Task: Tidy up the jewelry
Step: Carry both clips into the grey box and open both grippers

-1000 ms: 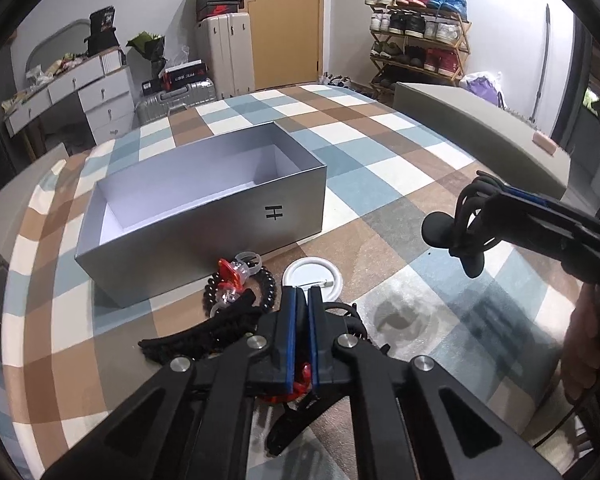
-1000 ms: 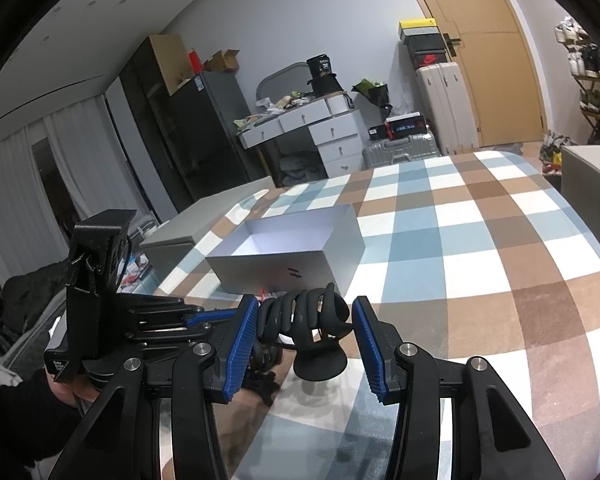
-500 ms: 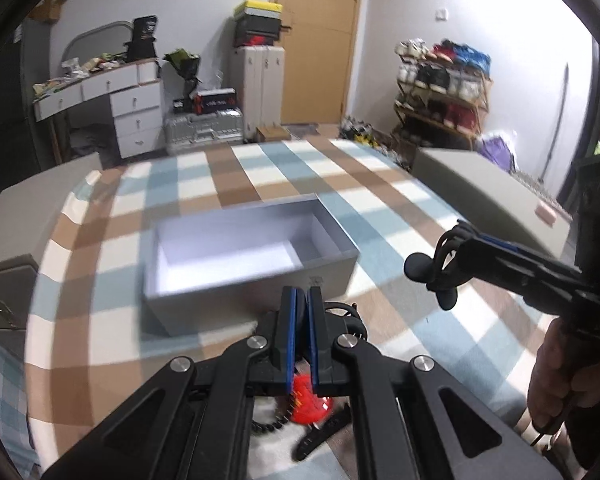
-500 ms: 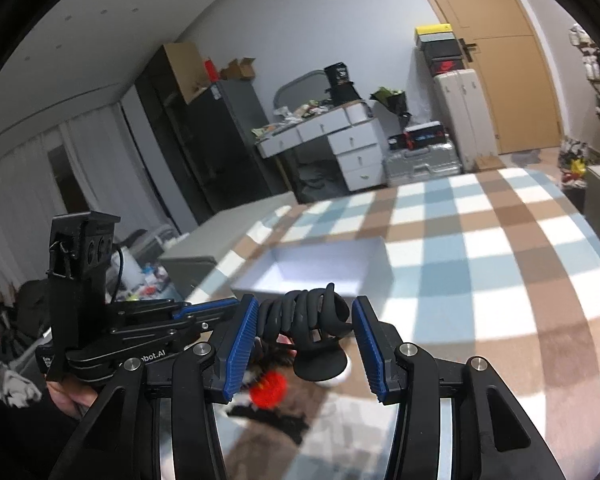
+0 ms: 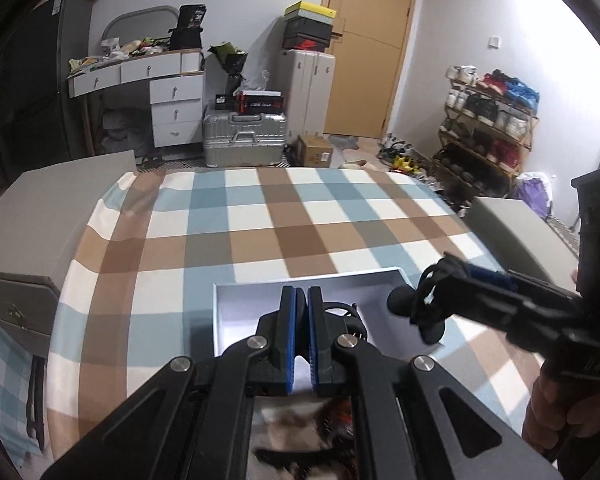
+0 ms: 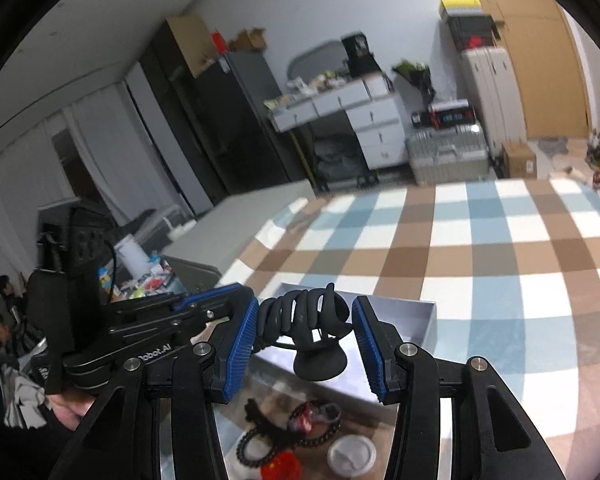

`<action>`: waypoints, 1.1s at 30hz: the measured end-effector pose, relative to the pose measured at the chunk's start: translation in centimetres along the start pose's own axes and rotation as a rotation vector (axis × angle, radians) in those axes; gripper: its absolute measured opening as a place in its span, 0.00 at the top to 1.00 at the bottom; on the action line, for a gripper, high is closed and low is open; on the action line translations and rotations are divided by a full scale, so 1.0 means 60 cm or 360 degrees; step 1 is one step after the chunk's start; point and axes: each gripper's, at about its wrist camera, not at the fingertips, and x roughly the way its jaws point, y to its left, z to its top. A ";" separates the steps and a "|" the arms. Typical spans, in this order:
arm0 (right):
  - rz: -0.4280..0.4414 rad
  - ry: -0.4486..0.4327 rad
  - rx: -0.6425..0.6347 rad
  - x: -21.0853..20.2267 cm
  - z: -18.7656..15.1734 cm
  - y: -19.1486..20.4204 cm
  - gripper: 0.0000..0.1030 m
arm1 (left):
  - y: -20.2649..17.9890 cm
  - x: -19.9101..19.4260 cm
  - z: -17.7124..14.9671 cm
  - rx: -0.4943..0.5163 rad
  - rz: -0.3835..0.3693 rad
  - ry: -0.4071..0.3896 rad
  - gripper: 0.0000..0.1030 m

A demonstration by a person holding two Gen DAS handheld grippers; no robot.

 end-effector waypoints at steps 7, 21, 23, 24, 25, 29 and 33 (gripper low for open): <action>-0.0099 0.0140 0.0008 0.062 0.004 -0.011 0.54 | 0.024 0.042 -0.002 -0.0048 -0.0009 0.0098 0.99; -0.0129 0.0252 0.0020 0.109 0.001 -0.026 0.54 | 0.031 0.068 -0.002 -0.0062 -0.0045 0.0188 0.99; -0.0139 0.0272 0.0012 0.116 0.000 -0.028 0.54 | 0.030 0.072 -0.002 -0.0062 -0.0063 0.0194 0.99; -0.0141 0.0285 0.0013 0.120 0.000 -0.028 0.54 | 0.031 0.073 -0.002 -0.0066 -0.0071 0.0192 0.99; -0.0137 0.0296 0.0016 0.123 -0.001 -0.029 0.54 | 0.032 0.074 -0.002 -0.0068 -0.0075 0.0193 0.99; -0.0154 0.0284 0.0008 0.127 -0.003 -0.028 0.53 | 0.034 0.082 -0.005 -0.0075 -0.0108 0.0224 0.98; -0.0174 0.0245 -0.0025 0.115 -0.003 -0.024 0.38 | 0.037 0.075 -0.005 -0.0088 -0.0088 0.0222 0.96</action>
